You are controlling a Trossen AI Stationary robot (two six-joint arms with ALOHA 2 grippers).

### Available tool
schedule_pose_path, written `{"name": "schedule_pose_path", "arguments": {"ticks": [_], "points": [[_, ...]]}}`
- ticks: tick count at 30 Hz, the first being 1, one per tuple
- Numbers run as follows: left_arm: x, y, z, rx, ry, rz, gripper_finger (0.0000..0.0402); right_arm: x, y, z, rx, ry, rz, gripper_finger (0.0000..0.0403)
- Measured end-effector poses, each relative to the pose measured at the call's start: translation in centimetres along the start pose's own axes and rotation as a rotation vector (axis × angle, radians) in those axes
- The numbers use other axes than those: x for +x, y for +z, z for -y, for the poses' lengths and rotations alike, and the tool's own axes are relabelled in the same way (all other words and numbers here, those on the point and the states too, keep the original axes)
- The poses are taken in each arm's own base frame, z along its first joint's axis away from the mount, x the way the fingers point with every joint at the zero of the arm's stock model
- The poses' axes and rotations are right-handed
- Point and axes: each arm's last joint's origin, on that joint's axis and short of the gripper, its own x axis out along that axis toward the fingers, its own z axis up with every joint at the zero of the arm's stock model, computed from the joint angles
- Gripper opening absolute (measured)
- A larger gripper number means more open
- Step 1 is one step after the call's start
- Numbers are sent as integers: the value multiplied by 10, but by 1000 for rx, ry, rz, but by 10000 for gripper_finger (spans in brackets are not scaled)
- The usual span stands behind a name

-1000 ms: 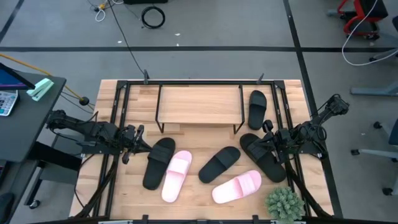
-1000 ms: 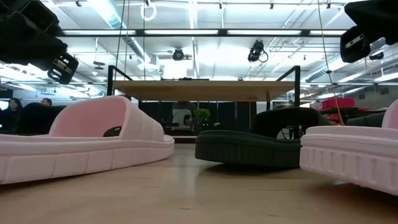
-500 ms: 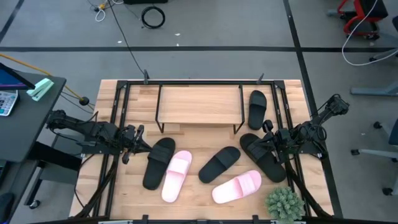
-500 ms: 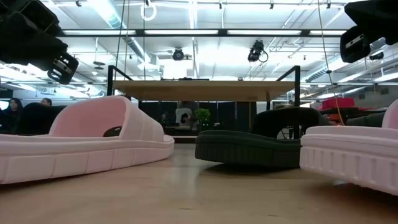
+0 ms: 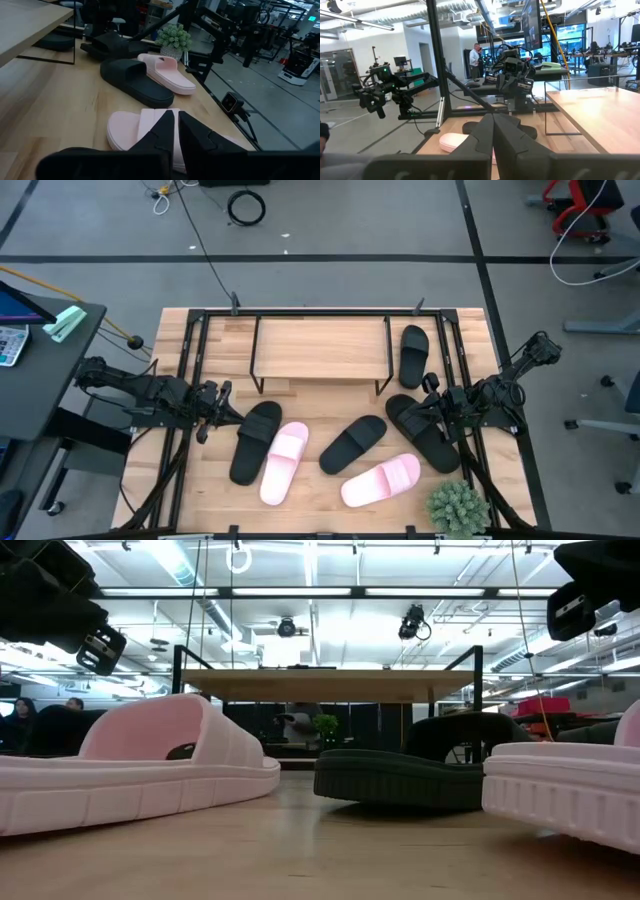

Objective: Pick and place slides into the shelf

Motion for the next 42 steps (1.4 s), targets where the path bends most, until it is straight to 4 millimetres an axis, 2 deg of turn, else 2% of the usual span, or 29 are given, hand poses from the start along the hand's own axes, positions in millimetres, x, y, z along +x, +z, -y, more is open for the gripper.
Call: {"name": "schedule_pose_path", "arguments": {"ticks": [8,20,30,42], "points": [[0,0,0,0,0,0,40,0,0,0,0,0,0,14],[0,0,0,0,0,0,28,0,0,0,0,0,0,14],[0,0,0,0,0,0,40,0,0,0,0,0,0,14],[0,0,0,0,0,0,28,0,0,0,0,0,0,14]]}}
